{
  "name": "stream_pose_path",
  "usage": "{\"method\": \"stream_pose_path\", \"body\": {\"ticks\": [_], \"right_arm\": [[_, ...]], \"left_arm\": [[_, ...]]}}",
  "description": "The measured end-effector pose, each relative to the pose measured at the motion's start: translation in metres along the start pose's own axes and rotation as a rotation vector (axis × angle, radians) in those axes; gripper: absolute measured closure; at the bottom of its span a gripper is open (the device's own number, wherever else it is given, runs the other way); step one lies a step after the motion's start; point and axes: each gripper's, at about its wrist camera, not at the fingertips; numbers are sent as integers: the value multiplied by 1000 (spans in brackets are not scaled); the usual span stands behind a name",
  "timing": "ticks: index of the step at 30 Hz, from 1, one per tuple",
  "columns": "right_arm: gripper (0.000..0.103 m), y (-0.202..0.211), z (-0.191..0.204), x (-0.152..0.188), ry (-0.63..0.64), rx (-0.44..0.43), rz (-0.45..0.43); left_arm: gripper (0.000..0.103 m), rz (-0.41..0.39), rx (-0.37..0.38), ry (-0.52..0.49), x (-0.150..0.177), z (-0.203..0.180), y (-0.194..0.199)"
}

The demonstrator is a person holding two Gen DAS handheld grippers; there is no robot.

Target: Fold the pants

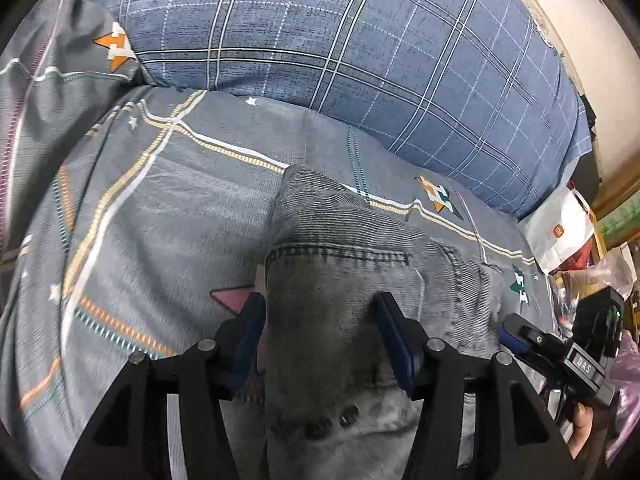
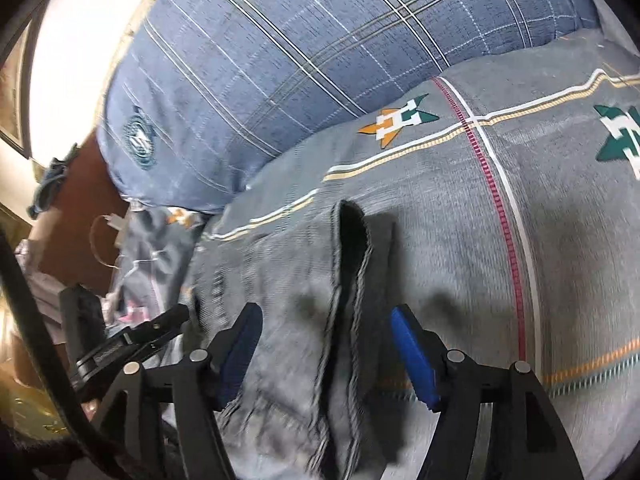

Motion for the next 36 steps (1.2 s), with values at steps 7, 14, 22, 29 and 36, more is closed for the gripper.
{"method": "stream_pose_path", "body": {"ticks": [7, 14, 22, 29, 36], "right_arm": [[50, -24, -5, 16, 52, 3, 20], [73, -35, -9, 12, 39, -32, 22], [84, -2, 26, 20, 183, -6, -113], [84, 12, 41, 16, 239, 8, -197], [84, -6, 30, 12, 214, 63, -157]], "left_arm": [[63, 24, 52, 34, 16, 10, -20], [69, -3, 45, 26, 17, 6, -21], [81, -126, 60, -61, 24, -15, 6], [81, -209, 47, -109, 22, -26, 16], [81, -182, -74, -144, 33, -26, -19]]}}
Point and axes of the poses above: each gripper's, at about its wrist camera, not at the fingertips, and y roughly against the way its jaws point, z to its left, x to its underside, and after that the axes turned 1 degree about z, right-handed
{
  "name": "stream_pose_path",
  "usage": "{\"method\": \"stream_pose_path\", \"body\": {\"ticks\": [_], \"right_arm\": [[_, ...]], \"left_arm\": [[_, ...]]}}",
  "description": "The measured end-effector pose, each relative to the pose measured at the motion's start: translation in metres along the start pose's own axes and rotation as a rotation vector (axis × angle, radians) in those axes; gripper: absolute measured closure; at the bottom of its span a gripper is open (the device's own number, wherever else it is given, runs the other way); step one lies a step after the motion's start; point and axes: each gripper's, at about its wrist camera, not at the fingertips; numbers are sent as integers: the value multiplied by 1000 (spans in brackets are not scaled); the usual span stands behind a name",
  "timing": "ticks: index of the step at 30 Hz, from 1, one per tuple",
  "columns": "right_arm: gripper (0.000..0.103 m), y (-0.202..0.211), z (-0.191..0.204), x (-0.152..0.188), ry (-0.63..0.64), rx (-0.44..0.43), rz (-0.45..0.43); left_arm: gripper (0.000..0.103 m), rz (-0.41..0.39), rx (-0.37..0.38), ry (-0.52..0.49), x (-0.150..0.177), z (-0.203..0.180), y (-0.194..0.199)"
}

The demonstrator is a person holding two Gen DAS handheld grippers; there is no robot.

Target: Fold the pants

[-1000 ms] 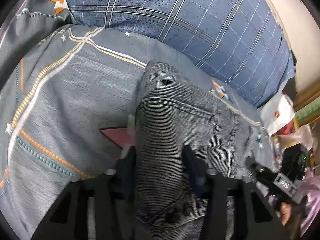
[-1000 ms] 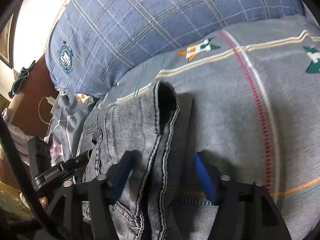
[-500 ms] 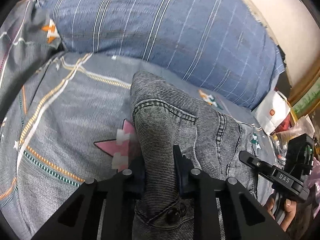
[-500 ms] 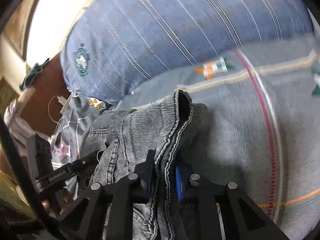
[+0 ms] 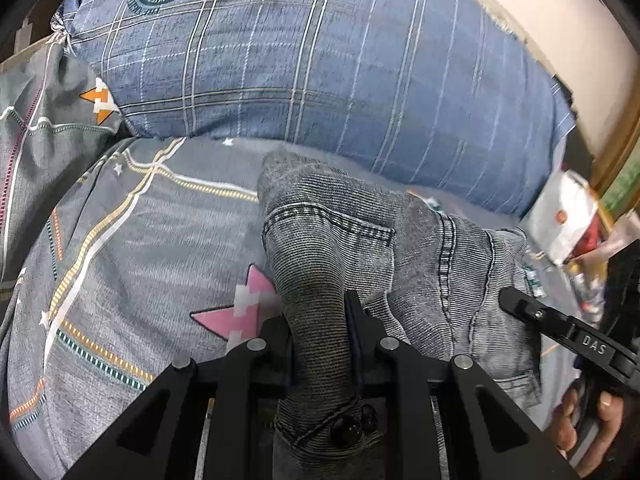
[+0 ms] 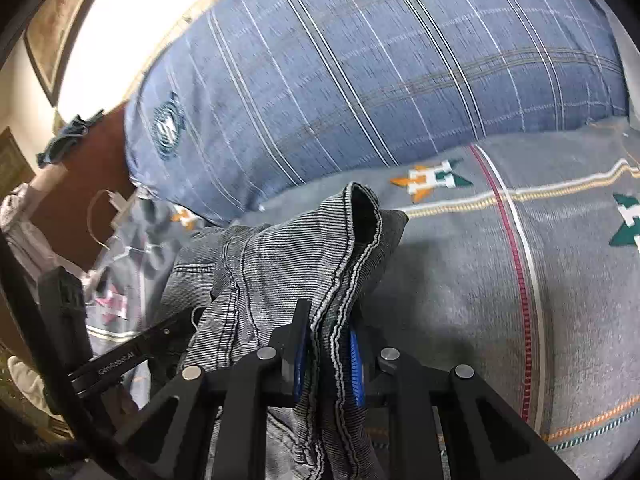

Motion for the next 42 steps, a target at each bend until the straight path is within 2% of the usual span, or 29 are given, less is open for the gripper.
{"method": "stream_pose_path", "body": {"ticks": [8, 26, 32, 36, 38, 40, 42], "right_arm": [[84, -5, -5, 8, -4, 40, 20], [84, -6, 0, 9, 31, 87, 18], [80, -6, 4, 9, 56, 119, 16], [80, -6, 3, 9, 52, 121, 15], [79, -5, 2, 9, 50, 127, 13], [77, -4, 2, 10, 47, 143, 9], [76, 1, 2, 12, 37, 156, 5]], "left_arm": [[78, -41, -77, -78, 15, -10, -2], [76, -70, -140, -131, 21, -19, -1], [71, -81, -150, -125, 23, -18, -2], [69, -95, -172, -156, 25, -22, 0], [64, -105, -189, -166, 26, -24, 2], [51, -118, -206, -177, 27, -25, 5], [44, -140, -214, -194, 27, -27, 9]]}}
Point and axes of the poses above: each gripper's, at about its wrist camera, not at the fingertips, and y roughly against the way its jaws point, z to its left, x to its underside, and after that the axes turned 1 degree about z, right-handed
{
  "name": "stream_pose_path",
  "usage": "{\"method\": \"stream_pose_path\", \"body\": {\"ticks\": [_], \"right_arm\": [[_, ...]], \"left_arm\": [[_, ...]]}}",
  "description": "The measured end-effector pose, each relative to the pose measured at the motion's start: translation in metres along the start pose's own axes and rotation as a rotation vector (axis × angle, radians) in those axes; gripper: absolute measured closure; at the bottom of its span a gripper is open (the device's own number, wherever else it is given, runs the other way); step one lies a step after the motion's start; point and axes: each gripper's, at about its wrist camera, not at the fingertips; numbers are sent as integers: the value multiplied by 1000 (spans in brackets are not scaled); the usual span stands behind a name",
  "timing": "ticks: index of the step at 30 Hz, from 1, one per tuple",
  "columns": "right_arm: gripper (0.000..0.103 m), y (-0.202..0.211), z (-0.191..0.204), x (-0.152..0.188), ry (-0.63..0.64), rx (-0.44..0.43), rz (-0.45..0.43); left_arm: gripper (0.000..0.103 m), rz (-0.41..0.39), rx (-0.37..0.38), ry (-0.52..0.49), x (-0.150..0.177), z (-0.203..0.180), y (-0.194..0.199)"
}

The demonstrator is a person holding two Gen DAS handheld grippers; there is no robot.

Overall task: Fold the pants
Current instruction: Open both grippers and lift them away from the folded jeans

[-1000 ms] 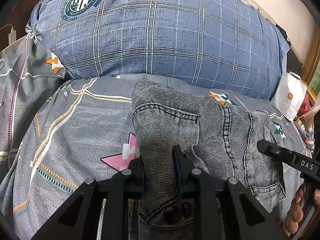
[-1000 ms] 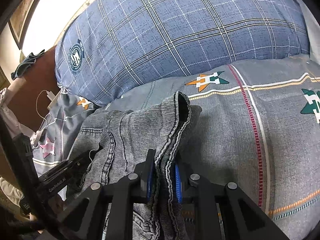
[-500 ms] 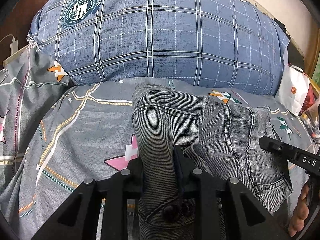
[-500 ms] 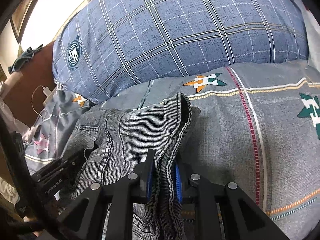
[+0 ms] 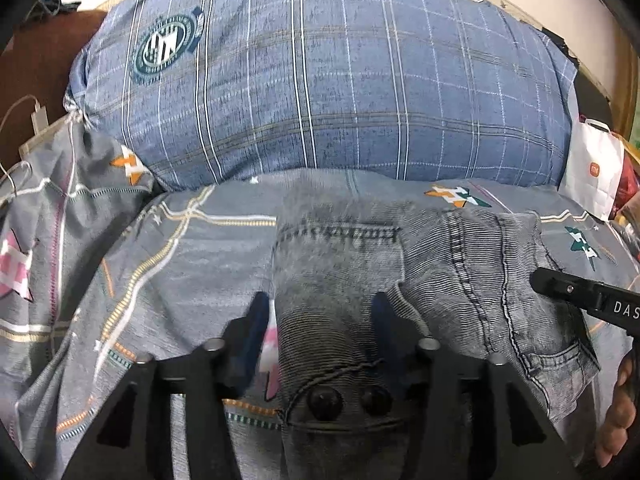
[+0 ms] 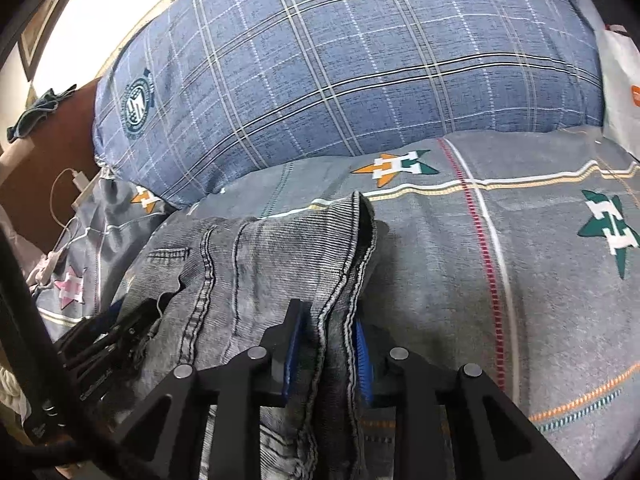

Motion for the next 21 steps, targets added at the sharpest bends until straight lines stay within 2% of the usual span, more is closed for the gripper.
{"method": "stream_pose_path", "body": {"ticks": [2, 4, 6, 8, 12, 15, 21], "right_arm": [[71, 5, 0, 1, 0, 3, -8], [58, 11, 0, 3, 4, 15, -22], [52, 19, 2, 5, 10, 24, -43], [35, 25, 4, 7, 11, 29, -55], [35, 39, 11, 15, 31, 45, -80], [33, 46, 17, 20, 45, 50, -85], [32, 55, 27, 36, 48, 41, -67]], "left_arm": [[43, -20, -19, -10, -1, -1, 5], [42, -25, -22, -14, 0, -2, 9], [40, -29, -38, -24, 4, -4, 13], [38, -41, -66, -31, 8, -6, 17], [38, -76, -99, -27, 13, -7, 29], [30, -85, -124, -6, 14, -5, 37], [30, -85, -115, 70, 23, 3, 51]]}}
Point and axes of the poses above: each gripper's, at about its wrist camera, not at the fingertips, and y roughly against the way its jaws point, z to its left, x to its underside, and after that the axes turned 1 degree about z, right-handed
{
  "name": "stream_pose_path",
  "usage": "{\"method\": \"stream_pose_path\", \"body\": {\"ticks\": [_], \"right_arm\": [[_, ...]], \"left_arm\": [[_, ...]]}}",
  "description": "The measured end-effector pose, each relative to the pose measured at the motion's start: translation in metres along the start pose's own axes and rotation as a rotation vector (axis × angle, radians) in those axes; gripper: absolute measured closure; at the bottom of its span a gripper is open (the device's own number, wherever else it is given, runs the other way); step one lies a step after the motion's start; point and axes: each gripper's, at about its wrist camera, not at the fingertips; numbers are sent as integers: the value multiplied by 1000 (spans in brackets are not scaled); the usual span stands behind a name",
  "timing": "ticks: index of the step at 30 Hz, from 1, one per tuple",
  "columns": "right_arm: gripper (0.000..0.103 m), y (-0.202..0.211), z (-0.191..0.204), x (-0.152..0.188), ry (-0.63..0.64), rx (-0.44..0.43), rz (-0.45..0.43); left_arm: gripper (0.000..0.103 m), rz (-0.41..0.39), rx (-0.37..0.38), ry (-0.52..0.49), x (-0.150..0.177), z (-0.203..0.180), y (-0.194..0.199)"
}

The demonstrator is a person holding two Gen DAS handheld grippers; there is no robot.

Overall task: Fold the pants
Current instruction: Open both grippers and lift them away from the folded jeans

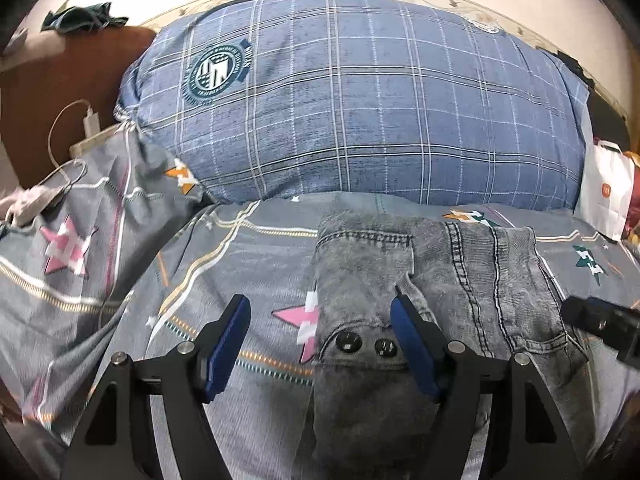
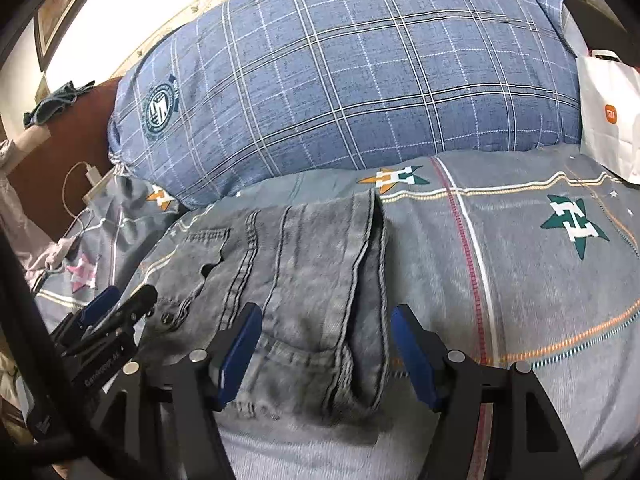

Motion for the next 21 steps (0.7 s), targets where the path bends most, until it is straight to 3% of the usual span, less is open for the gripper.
{"method": "stream_pose_path", "body": {"ticks": [4, 9, 12, 15, 18, 21], "right_arm": [[32, 4, 8, 10, 23, 15, 14], [32, 12, 17, 24, 34, 56, 18], [32, 18, 21, 33, 55, 79, 16], [32, 24, 23, 39, 66, 90, 16], [30, 32, 26, 41, 70, 98, 8], [28, 43, 30, 44, 81, 103, -11]], "left_arm": [[30, 33, 12, -19, 7, -3, 6], [30, 4, 14, -54, 14, -13, 25], [23, 7, 13, -56, 21, -16, 32], [22, -5, -2, -57, 27, -18, 42], [13, -33, -19, -77, 26, -21, 55], [12, -67, -33, -71, 24, -19, 68]]}}
Point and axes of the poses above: each gripper's, at about its wrist camera, not at the fingertips, and y roughly against the way its jaws point, z to its left, x to its underside, and after that the axes turned 1 degree about z, right-handed
